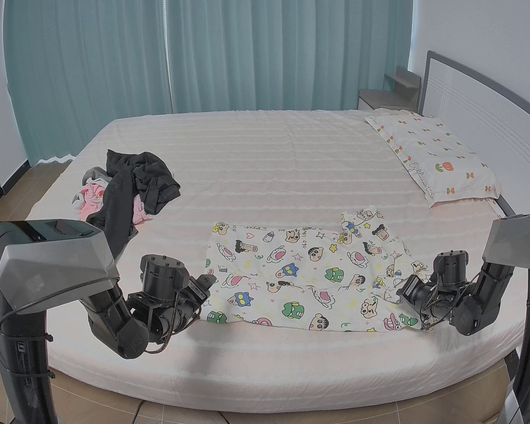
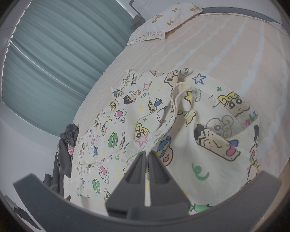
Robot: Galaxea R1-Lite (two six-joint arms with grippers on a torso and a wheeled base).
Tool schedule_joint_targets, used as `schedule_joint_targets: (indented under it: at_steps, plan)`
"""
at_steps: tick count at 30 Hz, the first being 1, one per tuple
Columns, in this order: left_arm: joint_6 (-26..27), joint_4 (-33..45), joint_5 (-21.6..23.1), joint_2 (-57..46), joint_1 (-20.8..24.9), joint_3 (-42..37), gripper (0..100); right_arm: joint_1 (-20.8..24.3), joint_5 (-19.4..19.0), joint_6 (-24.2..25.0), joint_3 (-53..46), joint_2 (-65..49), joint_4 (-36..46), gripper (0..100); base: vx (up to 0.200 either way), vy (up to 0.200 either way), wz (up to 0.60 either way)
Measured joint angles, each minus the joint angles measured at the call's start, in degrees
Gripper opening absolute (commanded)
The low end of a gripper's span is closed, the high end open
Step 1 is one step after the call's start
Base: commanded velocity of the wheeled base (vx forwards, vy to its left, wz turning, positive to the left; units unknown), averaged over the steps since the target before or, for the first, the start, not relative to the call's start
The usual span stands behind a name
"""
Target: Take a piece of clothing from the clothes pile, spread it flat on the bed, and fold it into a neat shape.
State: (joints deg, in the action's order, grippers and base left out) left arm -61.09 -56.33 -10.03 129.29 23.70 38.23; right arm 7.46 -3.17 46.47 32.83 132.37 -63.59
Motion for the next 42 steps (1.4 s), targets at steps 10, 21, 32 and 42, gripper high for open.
schedule_joint_targets:
  at_steps: [10, 21, 32, 42]
  plan:
    - [-0.04, 0.01, 0.0, 0.0, -0.02, 0.0, 100, 5.02, 6.67, -0.22, -1.52, -6.34, 3.1, 0, 0.0, 0.0, 0.0]
    - [-0.06, 0.01, -0.01, -0.1, 0.02, -0.09, 100, 11.53, 17.24, -0.74, -3.67, -10.46, 5.32, 0, 0.0, 0.0, 0.0]
    - [-0.06, 0.01, -0.01, -0.21, 0.05, -0.09, 100, 14.28, 19.42, -0.93, -8.11, -12.19, 4.69, 100, 0.0, 0.0, 0.0]
    - [-0.06, 0.01, -0.04, -0.21, 0.06, -0.04, 100, 18.03, 19.35, -0.84, -14.99, -18.22, 4.55, 100, 0.0, 0.0, 0.0]
